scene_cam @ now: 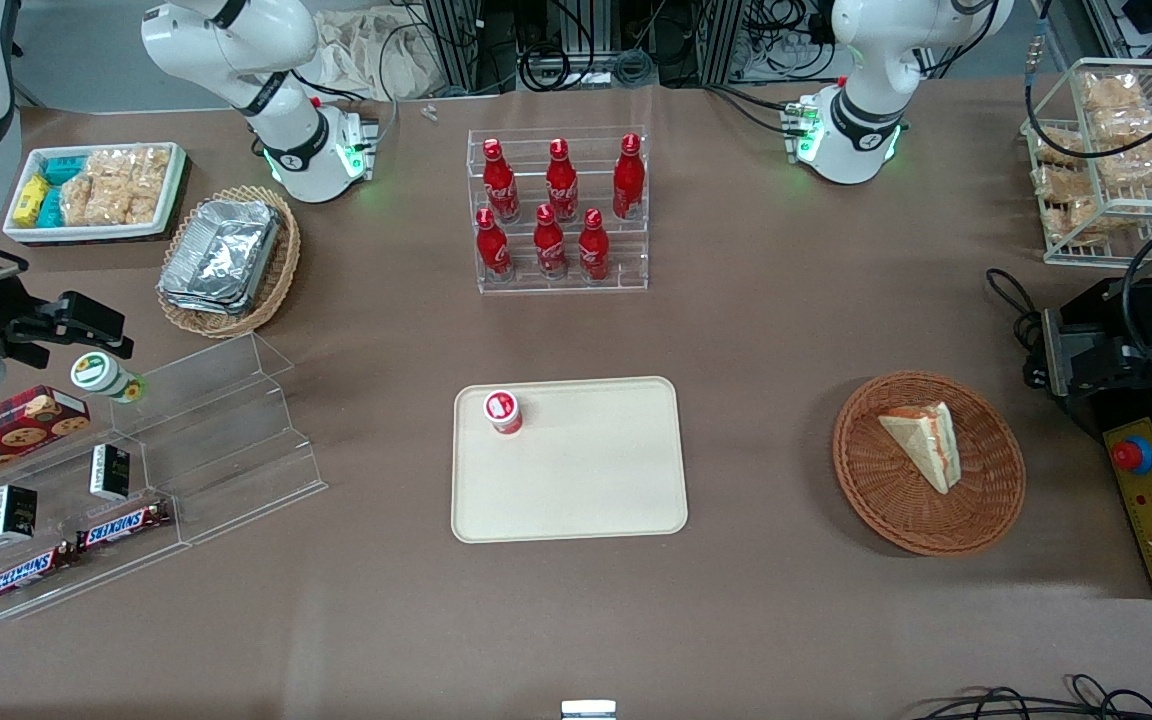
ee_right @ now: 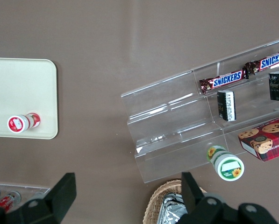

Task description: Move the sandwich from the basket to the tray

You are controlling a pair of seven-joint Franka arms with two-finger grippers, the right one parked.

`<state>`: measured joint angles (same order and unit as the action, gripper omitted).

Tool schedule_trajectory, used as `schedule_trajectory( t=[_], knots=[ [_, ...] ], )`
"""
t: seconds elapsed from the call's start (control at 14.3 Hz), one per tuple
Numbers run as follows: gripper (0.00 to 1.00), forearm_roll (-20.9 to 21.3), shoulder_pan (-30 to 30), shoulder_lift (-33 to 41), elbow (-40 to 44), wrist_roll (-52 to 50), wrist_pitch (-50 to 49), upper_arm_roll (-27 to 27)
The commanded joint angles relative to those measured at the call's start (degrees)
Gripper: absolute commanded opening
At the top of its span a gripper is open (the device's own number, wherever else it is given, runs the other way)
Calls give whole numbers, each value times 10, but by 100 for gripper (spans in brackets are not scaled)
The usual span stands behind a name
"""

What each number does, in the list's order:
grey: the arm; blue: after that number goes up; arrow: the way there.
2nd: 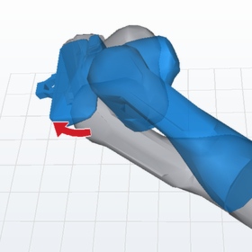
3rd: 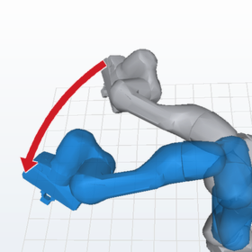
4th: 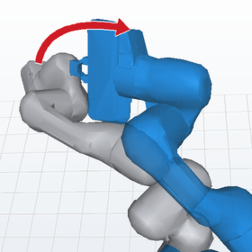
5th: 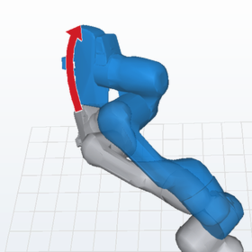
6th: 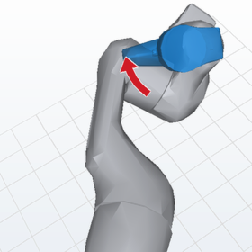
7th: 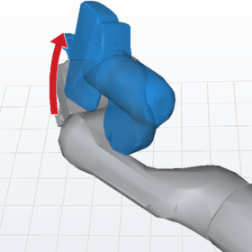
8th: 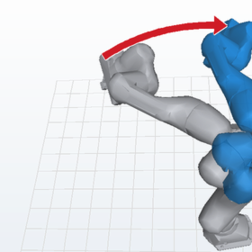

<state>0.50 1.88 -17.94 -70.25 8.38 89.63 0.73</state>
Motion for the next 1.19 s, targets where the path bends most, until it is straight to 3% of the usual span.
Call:
schedule_trajectory(
  t=[0.0,0.28,0.49,0.84,1.12],
  knots=[
    [100,12,-1,7,-13,-10,-2,2],
    [100,15,-4,2,-18,-13,-4,2],
    [100,17,-20,2,-83,-61,18,8],
    [100,21,-74,3,-267,-219,251,9],
    [100,27,-66,-9,-299,-228,281,3]
  ],
)
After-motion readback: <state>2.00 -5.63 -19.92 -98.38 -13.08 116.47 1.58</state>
